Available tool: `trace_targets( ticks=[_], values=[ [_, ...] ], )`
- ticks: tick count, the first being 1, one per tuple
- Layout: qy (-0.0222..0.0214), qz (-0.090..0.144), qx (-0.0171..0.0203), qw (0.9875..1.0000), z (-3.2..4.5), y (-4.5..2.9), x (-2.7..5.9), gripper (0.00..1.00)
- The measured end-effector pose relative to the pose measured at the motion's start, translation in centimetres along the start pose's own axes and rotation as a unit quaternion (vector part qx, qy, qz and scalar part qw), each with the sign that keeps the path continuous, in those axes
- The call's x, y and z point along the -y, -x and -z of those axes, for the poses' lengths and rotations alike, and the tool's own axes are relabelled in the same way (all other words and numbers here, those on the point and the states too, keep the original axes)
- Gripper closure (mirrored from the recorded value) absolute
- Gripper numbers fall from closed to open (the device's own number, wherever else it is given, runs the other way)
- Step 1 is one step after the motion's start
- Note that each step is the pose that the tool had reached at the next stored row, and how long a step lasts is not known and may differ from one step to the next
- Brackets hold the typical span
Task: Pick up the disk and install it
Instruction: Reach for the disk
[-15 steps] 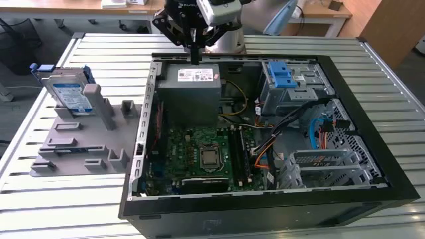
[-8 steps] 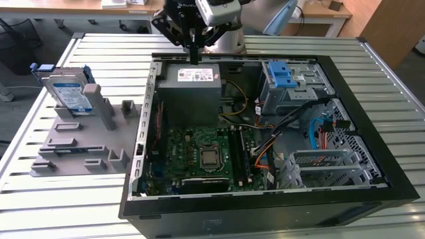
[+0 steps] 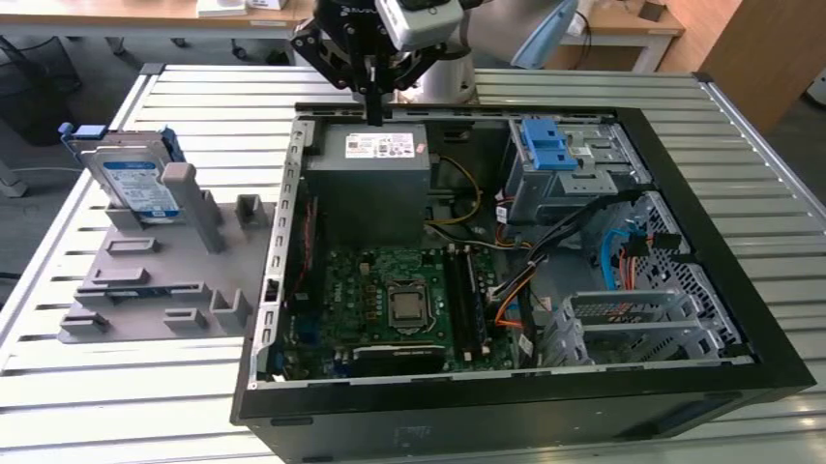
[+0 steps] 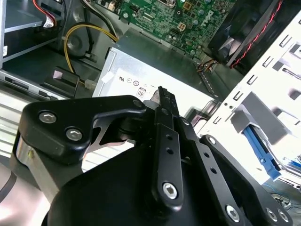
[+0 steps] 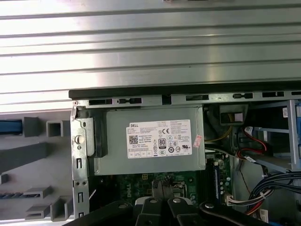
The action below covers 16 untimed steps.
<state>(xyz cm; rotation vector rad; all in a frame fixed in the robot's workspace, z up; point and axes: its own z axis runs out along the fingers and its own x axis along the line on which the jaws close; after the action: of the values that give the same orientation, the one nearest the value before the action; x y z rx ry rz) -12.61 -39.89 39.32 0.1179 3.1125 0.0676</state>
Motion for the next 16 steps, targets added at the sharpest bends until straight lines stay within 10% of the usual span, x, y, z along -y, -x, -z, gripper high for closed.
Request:
trace_targets(
  ticks=[16],
  values=[
    [0.0,0.0,0.0,1.0,-0.04,-0.41,0.03,0.89]
  ],
)
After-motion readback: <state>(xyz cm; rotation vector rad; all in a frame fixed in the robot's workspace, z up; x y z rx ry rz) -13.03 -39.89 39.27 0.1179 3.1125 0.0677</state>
